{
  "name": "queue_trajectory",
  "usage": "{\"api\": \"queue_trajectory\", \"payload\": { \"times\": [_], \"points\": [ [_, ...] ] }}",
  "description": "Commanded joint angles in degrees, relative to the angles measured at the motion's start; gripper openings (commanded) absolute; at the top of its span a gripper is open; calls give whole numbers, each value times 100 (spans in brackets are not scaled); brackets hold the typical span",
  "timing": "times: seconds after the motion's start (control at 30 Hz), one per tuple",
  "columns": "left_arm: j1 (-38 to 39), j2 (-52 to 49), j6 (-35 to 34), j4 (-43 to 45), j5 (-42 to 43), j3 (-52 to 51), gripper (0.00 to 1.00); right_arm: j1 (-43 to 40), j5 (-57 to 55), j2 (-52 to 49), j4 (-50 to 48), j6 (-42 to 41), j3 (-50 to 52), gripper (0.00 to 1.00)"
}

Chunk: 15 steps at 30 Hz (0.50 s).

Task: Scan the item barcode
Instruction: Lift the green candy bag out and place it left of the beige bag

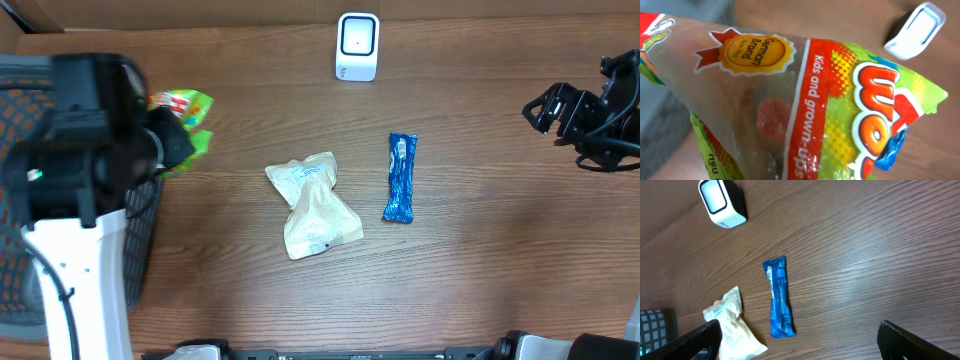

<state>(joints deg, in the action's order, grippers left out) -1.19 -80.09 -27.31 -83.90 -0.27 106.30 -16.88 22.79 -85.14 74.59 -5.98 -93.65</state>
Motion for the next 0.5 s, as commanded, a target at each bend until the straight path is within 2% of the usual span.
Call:
{"api": "queue_trajectory", "payload": {
  "times": [0.0,0.17,0.37,0.47],
  "points": [
    [575,-249,-1239,-195,-1056,-415,4,-7,90,-13,0,-4,-44,100],
    [839,-540,-2072,15,-1237,-1250,4,-4,90,-13,13,-4,-44,100],
    [1064,-1130,-3508,527,-1145,-2599,4,-4,90,-13,13,-4,-44,100],
    [1104,-1377,-3744,691,-839,-2931,4,-7,90,-13,11,-4,-44,100]
  ]
}}
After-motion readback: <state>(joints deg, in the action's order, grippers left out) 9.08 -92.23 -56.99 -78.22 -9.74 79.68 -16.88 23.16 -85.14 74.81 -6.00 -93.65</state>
